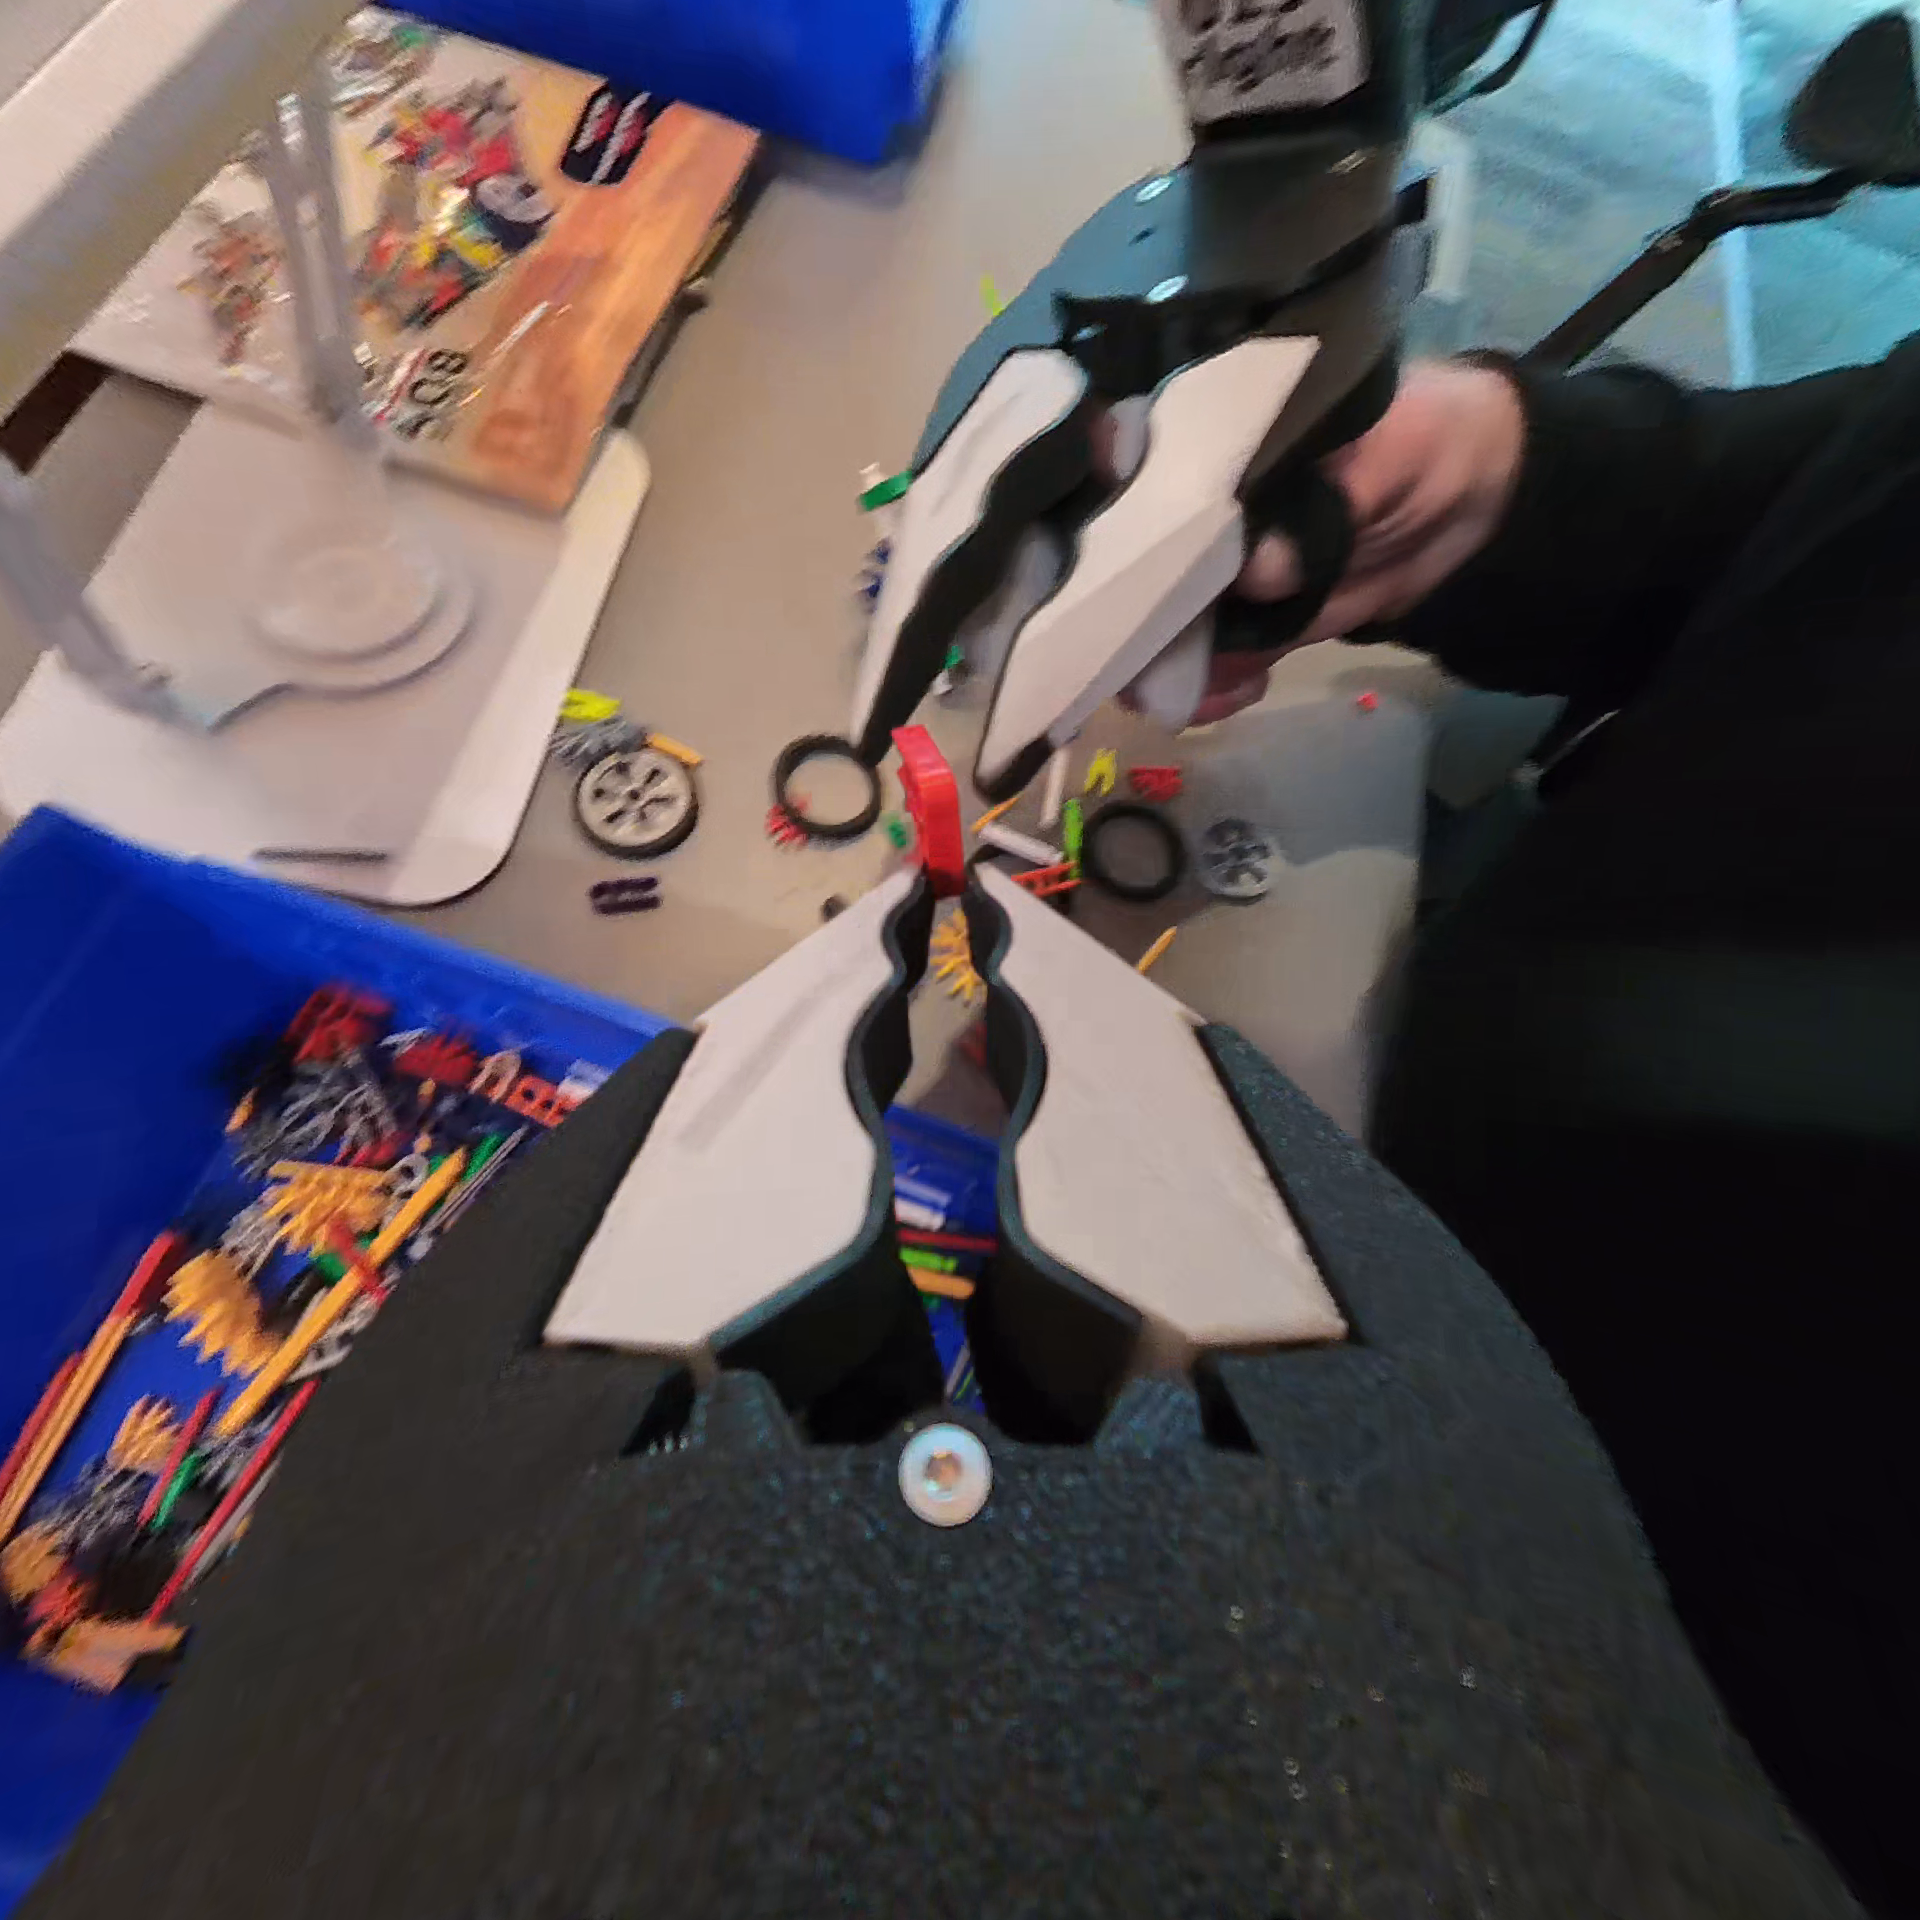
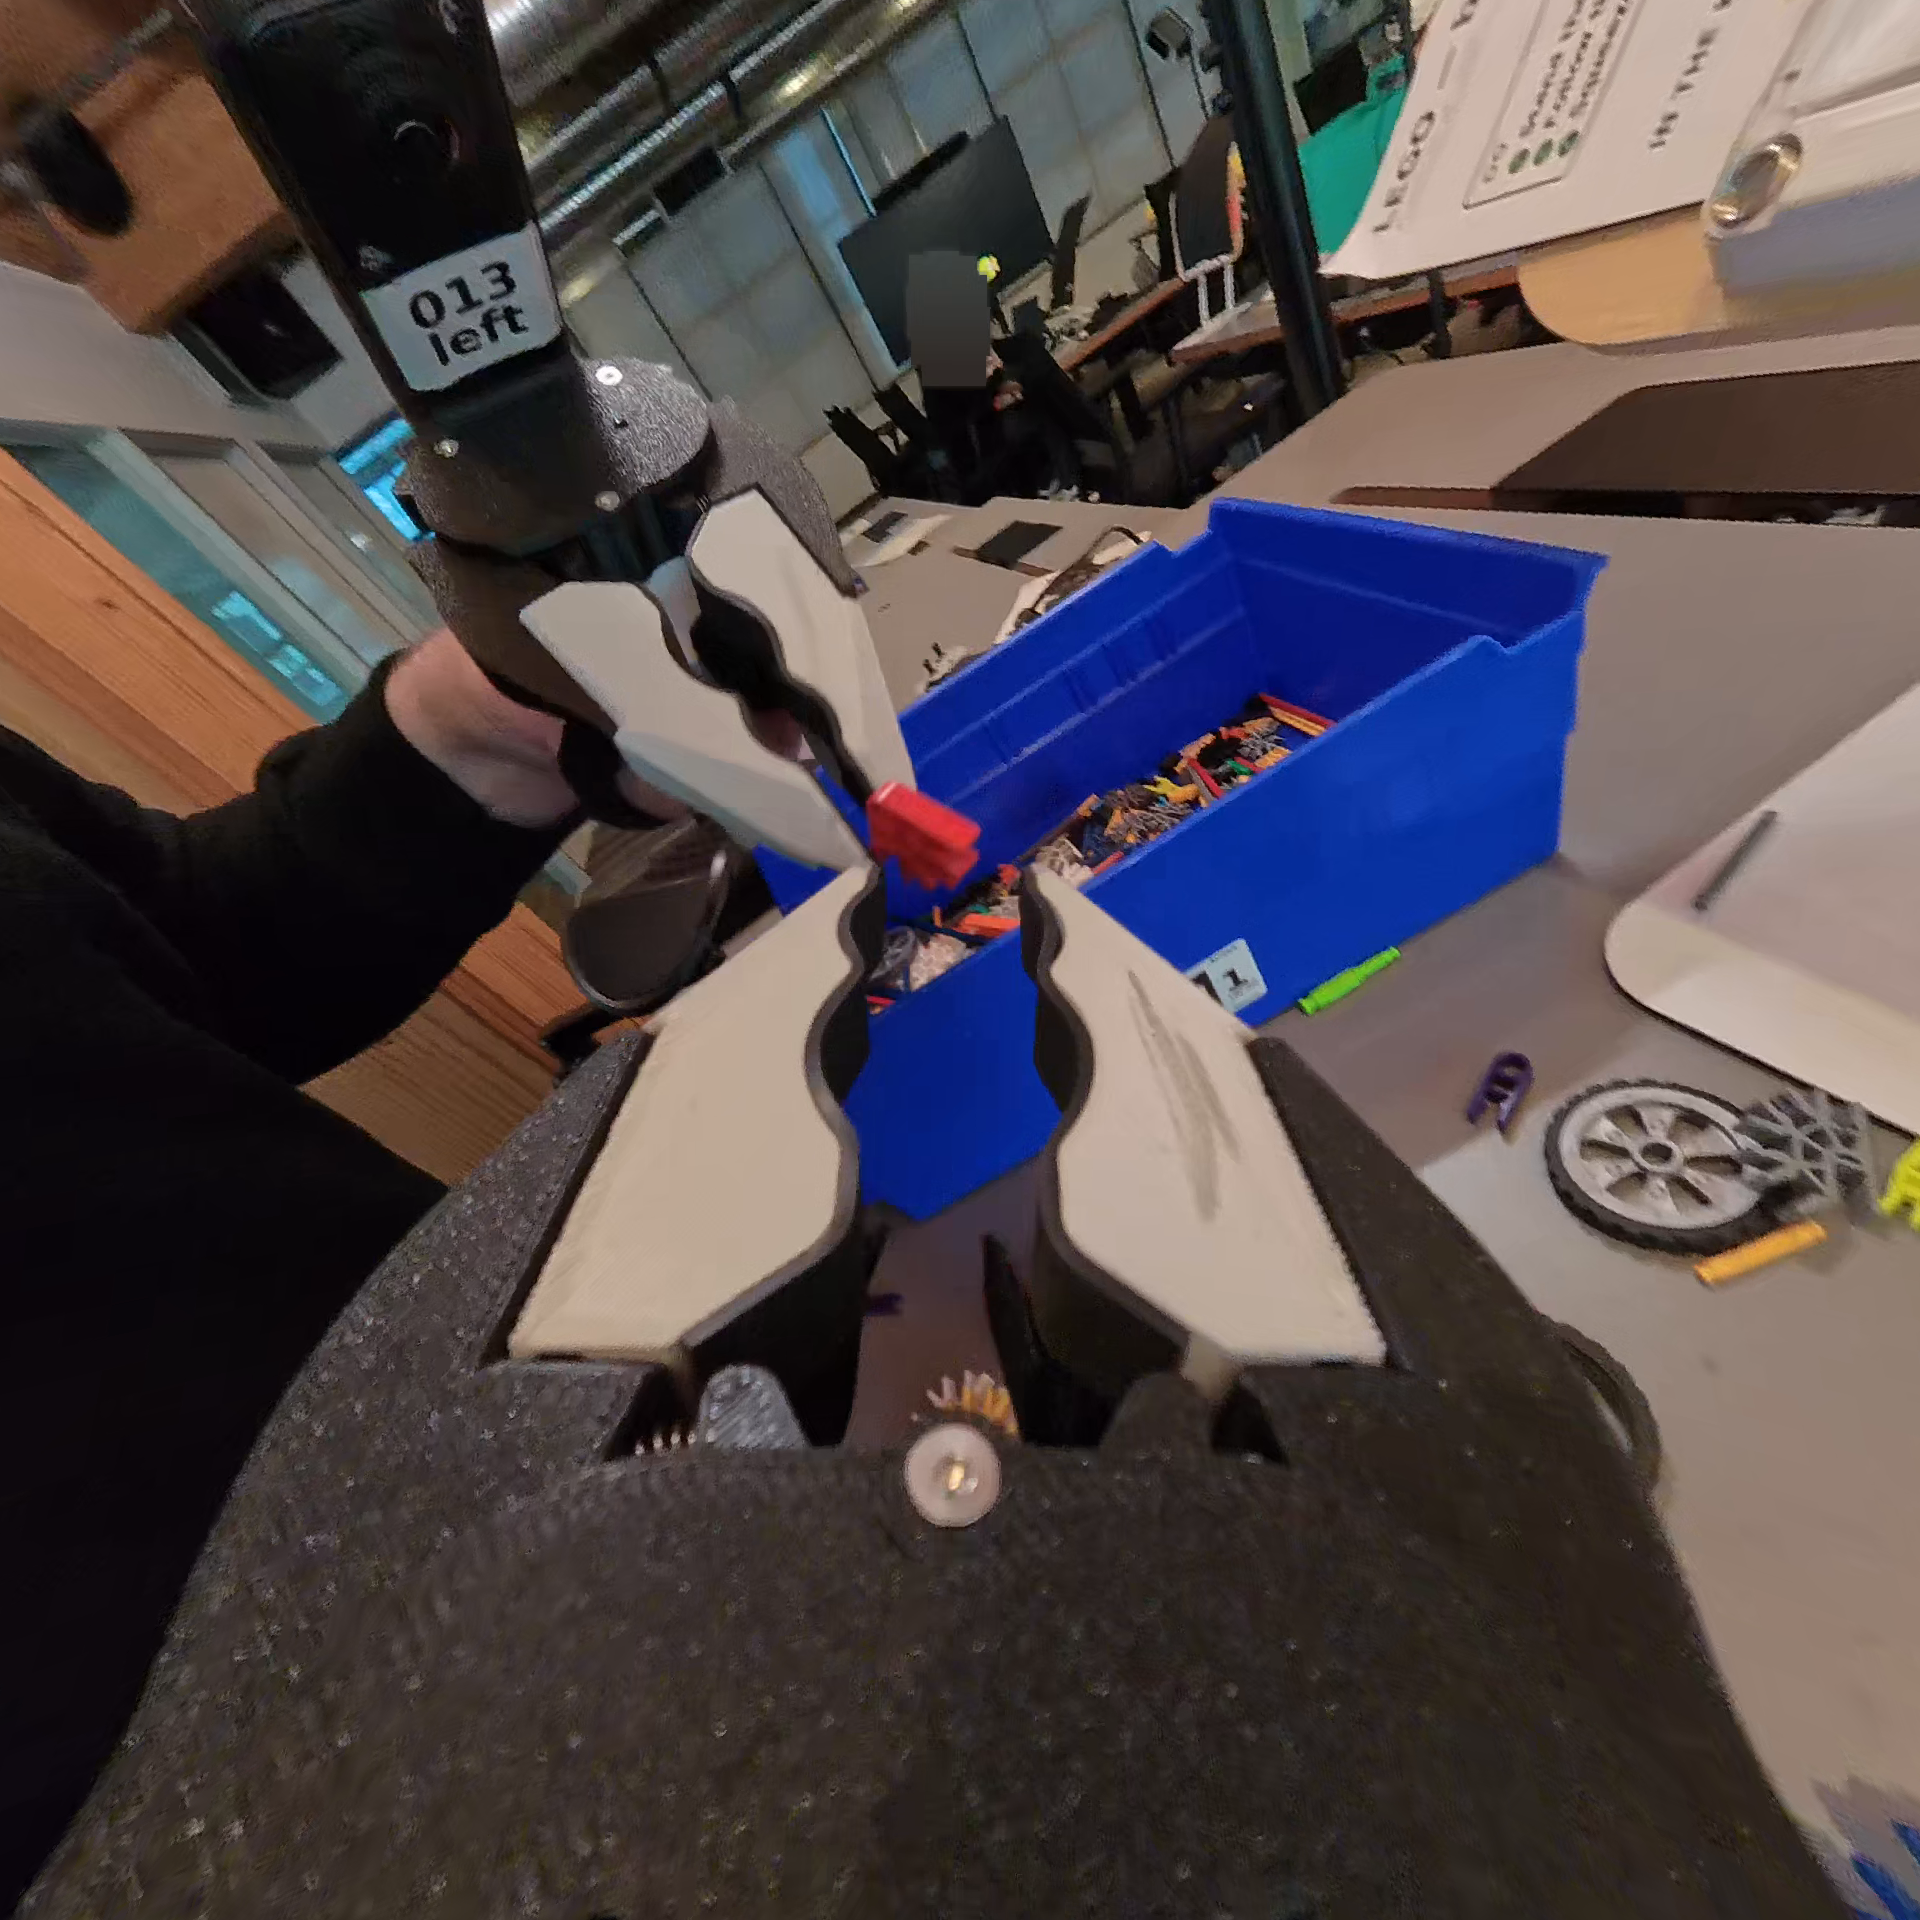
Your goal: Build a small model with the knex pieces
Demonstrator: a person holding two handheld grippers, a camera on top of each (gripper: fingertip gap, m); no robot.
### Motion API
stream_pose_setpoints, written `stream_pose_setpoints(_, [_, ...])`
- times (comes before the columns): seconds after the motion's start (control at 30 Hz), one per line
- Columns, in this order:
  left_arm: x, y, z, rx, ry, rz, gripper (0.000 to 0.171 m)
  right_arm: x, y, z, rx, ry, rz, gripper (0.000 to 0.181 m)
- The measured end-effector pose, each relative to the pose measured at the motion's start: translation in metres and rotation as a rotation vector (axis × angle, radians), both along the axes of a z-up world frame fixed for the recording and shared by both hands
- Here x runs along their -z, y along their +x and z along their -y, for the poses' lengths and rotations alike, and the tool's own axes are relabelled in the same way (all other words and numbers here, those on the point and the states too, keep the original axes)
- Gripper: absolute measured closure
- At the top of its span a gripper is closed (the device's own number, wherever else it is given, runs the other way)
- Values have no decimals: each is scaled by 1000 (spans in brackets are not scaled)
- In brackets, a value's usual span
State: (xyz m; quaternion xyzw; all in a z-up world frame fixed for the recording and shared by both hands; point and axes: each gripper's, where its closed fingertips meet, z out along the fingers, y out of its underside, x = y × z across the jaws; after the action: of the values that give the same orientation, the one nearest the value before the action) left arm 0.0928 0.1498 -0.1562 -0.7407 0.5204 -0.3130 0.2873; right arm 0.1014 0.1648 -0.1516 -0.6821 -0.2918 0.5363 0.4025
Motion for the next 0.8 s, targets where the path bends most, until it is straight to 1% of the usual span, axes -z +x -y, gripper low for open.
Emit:
stream_pose_setpoints(0.13, [-1, 15, 10, 32, -59, 63, 168, -7, -2, 11, -61, 1, -42, 157])
stream_pose_setpoints(0.2, [-2, 19, 11, 33, -91, 98, 167, -9, 1, 14, -75, 3, -59, 163])
stream_pose_setpoints(0.23, [-2, 20, 12, 35, -100, 104, 168, -9, 2, 15, -82, 0, -64, 166])
stream_pose_setpoints(0.33, [3, 24, 13, 47, -115, 100, 167, -5, 5, 17, -88, 1, -48, 168])
stream_pose_setpoints(0.4, [3, 26, 13, 46, -133, 123, 167, -5, 7, 17, -89, 7, -46, 169])
stream_pose_setpoints(0.5, [1, 28, 10, 37, -153, 159, 168, -8, 10, 17, -91, 8, -71, 175])
stream_pose_setpoints(0.67, [0, 32, 7, 23, -166, 187, 167, -9, 15, 14, -78, 7, -84, 176])
stream_pose_setpoints(0.8, [-8, 31, -2, -20, -165, 231, 161, -11, 22, 7, -47, -2, -105, 176])
